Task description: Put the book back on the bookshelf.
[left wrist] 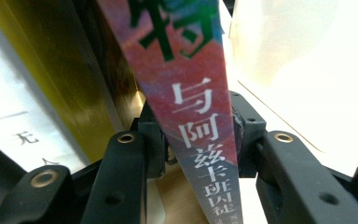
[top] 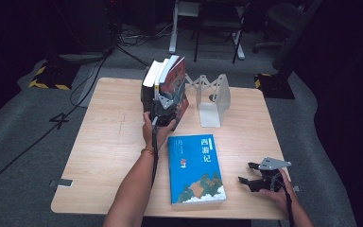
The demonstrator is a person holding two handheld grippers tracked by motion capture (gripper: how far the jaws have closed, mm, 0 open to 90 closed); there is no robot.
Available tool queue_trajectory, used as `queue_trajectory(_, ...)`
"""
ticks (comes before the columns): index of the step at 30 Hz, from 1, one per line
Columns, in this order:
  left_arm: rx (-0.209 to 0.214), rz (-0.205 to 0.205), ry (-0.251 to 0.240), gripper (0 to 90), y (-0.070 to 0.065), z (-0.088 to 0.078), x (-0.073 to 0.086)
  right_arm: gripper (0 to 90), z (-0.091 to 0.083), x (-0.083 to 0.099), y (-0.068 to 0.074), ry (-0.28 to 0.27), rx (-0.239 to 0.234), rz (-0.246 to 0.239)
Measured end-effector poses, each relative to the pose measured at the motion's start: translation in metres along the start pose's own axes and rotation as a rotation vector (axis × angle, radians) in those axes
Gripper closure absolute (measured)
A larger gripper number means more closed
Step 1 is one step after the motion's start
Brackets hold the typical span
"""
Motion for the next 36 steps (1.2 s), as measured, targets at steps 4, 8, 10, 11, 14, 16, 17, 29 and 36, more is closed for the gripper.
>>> queue_trajectory(4,0.003,0.019,0.011,63.2,0.001,-0.003,-0.001,22.3,0.000,0.000,0.000,0.000,0.000,0.000)
queue_trajectory(8,0.007,0.041,0.017,61.4,0.002,-0.008,-0.004,22.4,0.000,0.000,0.000,0.001,-0.001,-0.001)
queue_trajectory(10,0.005,0.044,0.013,59.7,0.002,-0.010,-0.006,22.3,0.000,0.000,0.000,0.000,0.000,-0.001)
queue_trajectory(11,0.011,0.048,0.015,59.8,0.002,-0.012,-0.007,22.3,0.000,0.000,0.000,0.001,0.000,-0.001)
queue_trajectory(14,0.025,0.059,0.027,59.3,0.001,-0.017,-0.006,22.3,0.000,0.000,0.000,0.000,0.000,0.000)
queue_trajectory(16,0.033,0.067,0.029,59.4,0.001,-0.021,-0.005,22.3,0.000,0.000,0.000,0.001,-0.001,-0.001)
queue_trajectory(17,0.036,0.072,0.032,59.3,0.002,-0.024,-0.004,22.3,0.000,0.000,0.000,0.001,-0.001,-0.001)
queue_trajectory(29,0.073,0.152,0.045,48.1,0.001,-0.059,-0.001,22.3,0.000,0.000,0.000,0.001,0.000,-0.001)
queue_trajectory(36,0.100,0.189,0.086,43.7,-0.002,-0.076,0.014,22.4,0.000,0.000,0.000,0.000,0.001,0.000)
Point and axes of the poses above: each handheld gripper's, and its own axes: z roughly forward along the jaws, x roughly out of its underside, y roughly to its left, the point moved 10 cm from there along z, roughly forward along the jaws, and after that the axes turned 2 degrees about -z, right-handed, at the moved point
